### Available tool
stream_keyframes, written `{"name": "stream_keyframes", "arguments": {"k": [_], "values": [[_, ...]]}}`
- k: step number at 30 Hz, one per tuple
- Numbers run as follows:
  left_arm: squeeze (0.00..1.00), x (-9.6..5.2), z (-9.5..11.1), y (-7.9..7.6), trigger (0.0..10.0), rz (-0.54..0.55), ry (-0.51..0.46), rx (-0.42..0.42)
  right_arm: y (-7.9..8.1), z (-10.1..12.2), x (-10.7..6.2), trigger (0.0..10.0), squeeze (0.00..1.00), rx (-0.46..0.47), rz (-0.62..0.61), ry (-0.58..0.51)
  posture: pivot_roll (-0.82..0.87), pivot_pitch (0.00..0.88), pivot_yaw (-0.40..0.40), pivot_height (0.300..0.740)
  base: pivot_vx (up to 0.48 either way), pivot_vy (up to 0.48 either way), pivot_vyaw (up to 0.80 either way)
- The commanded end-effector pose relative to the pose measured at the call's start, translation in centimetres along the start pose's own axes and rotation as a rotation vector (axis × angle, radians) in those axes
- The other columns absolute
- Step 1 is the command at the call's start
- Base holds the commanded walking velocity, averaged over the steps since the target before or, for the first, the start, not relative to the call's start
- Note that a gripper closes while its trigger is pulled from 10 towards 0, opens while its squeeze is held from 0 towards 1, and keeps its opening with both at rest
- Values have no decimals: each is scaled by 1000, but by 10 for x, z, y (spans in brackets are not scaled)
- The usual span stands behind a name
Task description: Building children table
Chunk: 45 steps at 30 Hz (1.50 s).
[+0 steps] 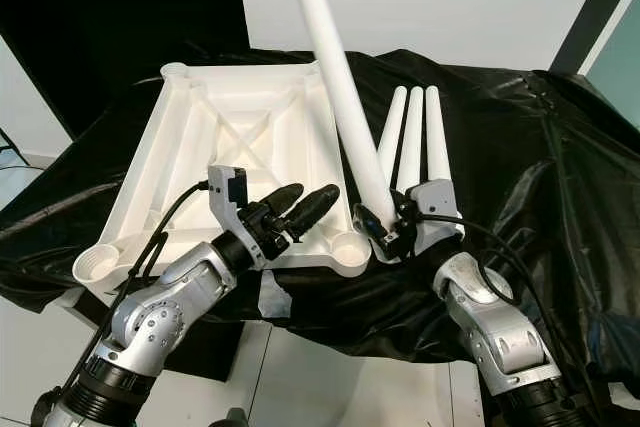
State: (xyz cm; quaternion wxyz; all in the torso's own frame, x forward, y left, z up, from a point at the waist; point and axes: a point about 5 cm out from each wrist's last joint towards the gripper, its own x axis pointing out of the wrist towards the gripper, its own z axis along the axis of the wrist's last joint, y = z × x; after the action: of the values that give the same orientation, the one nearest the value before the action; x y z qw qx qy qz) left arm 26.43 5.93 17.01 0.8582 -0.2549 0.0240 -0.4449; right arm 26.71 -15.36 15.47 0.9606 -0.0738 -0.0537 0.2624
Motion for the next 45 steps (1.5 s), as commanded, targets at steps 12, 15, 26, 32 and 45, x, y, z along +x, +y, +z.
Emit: {"name": "stream_keyframes", "arguments": {"k": [12,15,26,32,45], "values": [[373,9,48,-23,10000,-438,-241,15,10,-8,-16,10000,0,-94,40,6,166,0,-5,740,0,0,0],[0,16,48,-22,10000,-414,-244,38,12,-7,-16,10000,0,-116,48,2,160,0,-3,740,0,0,0],[0,42,49,-28,10000,-386,-279,74,15,-7,-15,10000,0,-163,82,-4,157,0,-5,740,0,0,0],[0,53,55,-27,0,-345,-315,76,16,-8,-17,10000,0,-183,93,0,154,0,1,740,0,0,0],[0,52,56,-27,0,-352,-350,113,12,-1,-12,10000,0,-154,25,-12,151,0,9,740,0,0,0]]}}
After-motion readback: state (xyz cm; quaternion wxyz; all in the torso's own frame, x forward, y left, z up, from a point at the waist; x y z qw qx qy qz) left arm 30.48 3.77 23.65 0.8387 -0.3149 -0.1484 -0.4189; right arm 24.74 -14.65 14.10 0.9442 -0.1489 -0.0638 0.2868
